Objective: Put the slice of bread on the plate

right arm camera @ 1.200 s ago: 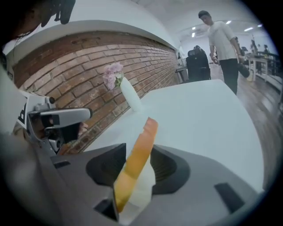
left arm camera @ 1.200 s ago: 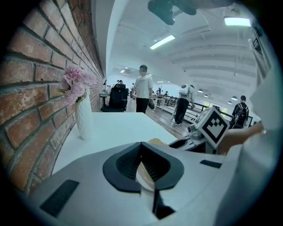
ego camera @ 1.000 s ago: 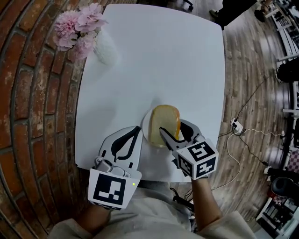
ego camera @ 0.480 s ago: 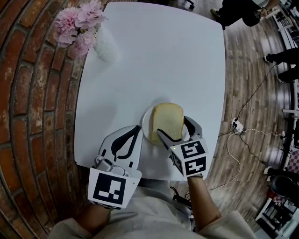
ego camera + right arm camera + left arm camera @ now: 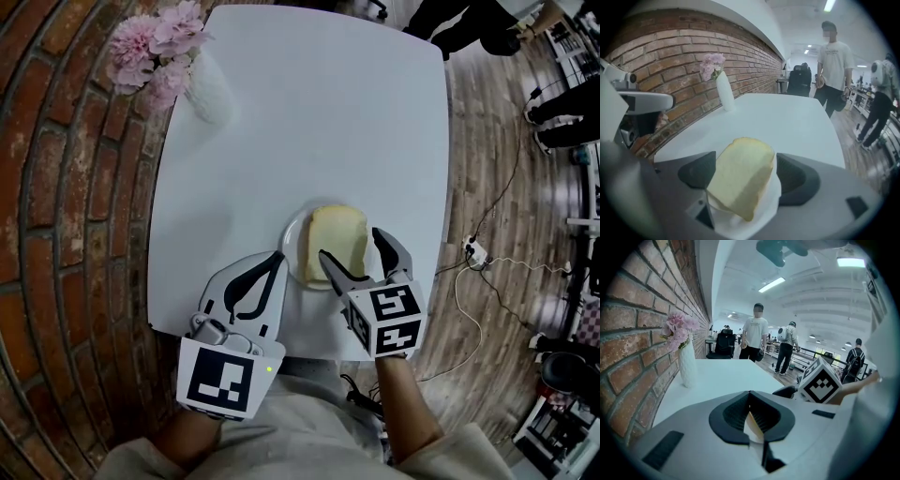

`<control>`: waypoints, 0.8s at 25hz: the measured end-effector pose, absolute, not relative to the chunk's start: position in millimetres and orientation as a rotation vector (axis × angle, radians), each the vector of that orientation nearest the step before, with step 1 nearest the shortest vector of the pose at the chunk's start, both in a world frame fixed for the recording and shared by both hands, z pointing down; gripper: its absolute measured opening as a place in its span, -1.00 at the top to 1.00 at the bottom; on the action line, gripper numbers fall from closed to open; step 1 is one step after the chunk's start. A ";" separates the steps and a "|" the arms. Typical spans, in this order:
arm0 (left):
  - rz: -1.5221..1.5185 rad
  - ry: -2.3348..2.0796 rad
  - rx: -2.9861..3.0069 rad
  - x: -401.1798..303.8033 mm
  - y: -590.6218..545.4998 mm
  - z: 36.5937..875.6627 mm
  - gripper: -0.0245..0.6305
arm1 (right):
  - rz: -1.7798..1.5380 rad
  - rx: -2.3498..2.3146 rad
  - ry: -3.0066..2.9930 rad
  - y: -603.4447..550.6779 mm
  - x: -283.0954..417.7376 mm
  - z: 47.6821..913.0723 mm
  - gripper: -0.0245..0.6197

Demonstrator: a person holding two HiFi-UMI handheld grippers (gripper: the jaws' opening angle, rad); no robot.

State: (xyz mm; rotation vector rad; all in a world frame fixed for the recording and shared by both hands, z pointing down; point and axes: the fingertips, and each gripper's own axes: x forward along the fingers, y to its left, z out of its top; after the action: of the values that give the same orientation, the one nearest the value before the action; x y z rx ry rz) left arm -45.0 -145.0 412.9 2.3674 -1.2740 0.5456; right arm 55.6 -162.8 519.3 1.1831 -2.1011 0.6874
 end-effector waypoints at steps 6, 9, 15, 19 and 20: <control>0.540 -1.264 2.376 -38.9 -142.8 411.4 0.89 | 0.683 1.260 -2.146 -165.7 61.8 503.5 0.21; 0.528 -1.255 2.388 -33.8 -142.3 409.2 0.89 | 0.666 1.340 -2.167 -169.3 68.8 490.1 0.67; 0.504 -1.236 2.425 -21.1 -140.4 397.9 0.89 | 0.627 1.419 -2.237 -172.3 67.5 456.8 0.90; 0.472 -1.235 2.455 -15.0 -138.2 383.3 0.89 | 0.557 1.440 -2.296 -166.8 66.0 429.5 0.90; 0.466 -1.236 2.463 -14.1 -137.2 379.0 0.89 | 0.536 1.449 -2.310 -164.5 66.5 421.5 0.90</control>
State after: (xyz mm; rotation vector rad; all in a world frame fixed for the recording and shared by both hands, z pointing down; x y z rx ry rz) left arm -14.1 -137.2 379.0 2.4628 -1.2362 0.4659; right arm 66.5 -164.5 421.5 1.4491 -2.3102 0.5360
